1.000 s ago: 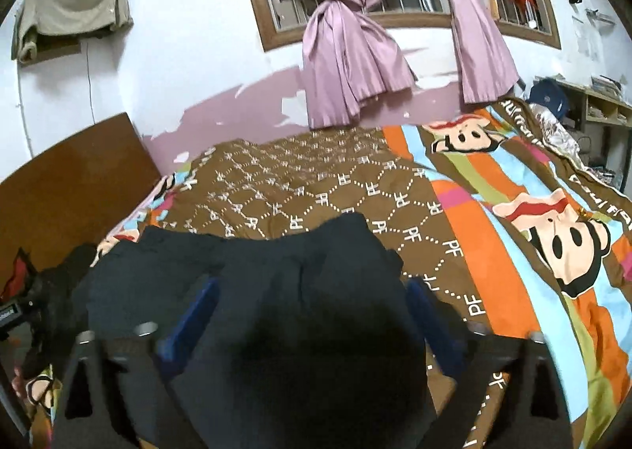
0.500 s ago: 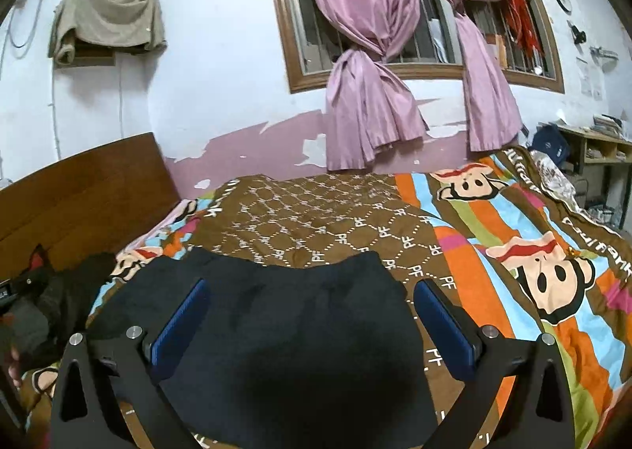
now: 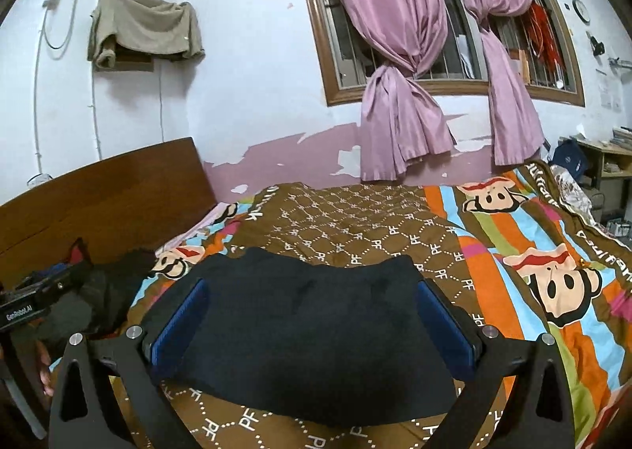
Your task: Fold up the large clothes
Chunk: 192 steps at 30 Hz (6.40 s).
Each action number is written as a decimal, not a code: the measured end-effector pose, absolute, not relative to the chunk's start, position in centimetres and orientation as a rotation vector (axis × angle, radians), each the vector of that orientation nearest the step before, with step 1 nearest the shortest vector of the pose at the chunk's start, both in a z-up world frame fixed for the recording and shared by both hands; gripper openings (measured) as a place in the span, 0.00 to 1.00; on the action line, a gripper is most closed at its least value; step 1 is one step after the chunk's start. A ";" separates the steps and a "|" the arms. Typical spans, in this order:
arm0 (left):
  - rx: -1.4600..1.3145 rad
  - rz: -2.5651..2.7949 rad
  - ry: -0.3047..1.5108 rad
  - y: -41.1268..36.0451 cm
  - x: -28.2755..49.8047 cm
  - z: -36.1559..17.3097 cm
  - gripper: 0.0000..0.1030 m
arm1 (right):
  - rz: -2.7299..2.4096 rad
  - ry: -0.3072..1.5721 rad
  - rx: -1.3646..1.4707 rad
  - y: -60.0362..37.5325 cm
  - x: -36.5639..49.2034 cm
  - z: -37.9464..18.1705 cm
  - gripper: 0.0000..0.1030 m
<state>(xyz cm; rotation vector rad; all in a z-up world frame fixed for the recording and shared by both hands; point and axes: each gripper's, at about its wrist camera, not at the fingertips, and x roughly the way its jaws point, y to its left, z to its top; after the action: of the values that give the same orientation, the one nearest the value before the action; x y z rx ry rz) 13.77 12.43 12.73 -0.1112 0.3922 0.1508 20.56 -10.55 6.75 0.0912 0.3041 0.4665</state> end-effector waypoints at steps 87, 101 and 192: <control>0.047 0.180 0.382 10.8 5.5 1.0 0.98 | 0.423 0.314 -0.028 -7.7 11.2 -3.0 1.00; 0.050 0.179 0.381 10.8 5.5 0.9 0.98 | 0.424 0.311 -0.027 -7.7 11.2 -3.0 1.00; 0.058 0.170 0.379 10.7 5.5 0.5 0.98 | 0.419 0.317 -0.019 -7.3 11.2 -2.7 1.00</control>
<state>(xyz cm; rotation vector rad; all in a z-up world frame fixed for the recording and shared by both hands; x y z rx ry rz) 5.49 10.68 0.52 0.0583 0.3786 0.1703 11.15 -7.31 -2.73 -0.0186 0.3170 0.4188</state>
